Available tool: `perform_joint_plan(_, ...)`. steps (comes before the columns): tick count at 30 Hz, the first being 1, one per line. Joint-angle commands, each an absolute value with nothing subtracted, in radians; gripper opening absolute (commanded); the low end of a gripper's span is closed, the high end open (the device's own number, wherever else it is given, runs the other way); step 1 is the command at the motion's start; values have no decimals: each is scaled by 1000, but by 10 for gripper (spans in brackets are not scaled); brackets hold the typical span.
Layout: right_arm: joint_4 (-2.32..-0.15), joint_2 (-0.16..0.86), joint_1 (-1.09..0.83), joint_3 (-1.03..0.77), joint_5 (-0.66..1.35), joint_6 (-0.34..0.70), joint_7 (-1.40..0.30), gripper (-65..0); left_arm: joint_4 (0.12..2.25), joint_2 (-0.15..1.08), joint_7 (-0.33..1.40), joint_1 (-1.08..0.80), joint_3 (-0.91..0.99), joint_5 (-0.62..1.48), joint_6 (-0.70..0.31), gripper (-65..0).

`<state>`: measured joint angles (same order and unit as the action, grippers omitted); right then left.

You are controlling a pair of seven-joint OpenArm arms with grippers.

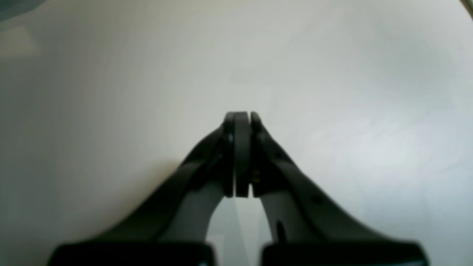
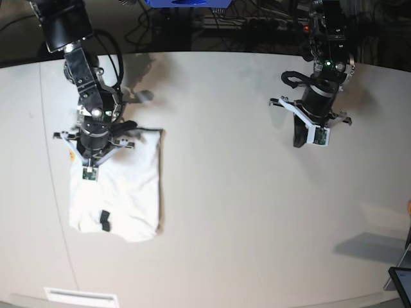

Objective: Fold the T-shirt properly
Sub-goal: 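Move the left gripper to the shirt's edge beside the right gripper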

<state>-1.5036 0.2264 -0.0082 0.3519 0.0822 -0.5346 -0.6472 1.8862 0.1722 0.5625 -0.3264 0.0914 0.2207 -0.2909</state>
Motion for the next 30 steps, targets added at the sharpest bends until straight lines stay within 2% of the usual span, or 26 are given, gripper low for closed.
perform_joint_plan(1,-1500,228,-22,354,142,-526,-742,-643,1906,176,535,-294,56,232,-309,-650)
perform_joint_plan(4,-1500,228,-22,354,142,-526,-742,-643,1910,170,535,-243,-61,232,-375,-650)
perform_joint_plan(12,-1495,228,-21,354,142,-526,-742,-643,1893,31,483,-113,-291,226,-384,-650)
perform_joint_plan(19,-1495,228,-24,354,142,-526,-742,-643,1653,-54,400,16,-366,232,-384,-650)
perform_joint_plan(25,-1498,229,-24,357,142,-526,-742,-643,1466,-70,232,65,-447,232,-386,-650)
perform_joint_plan(30,-1498,229,-24,358,142,-526,-742,-643,1342,-73,213,119,-478,234,-386,-650)
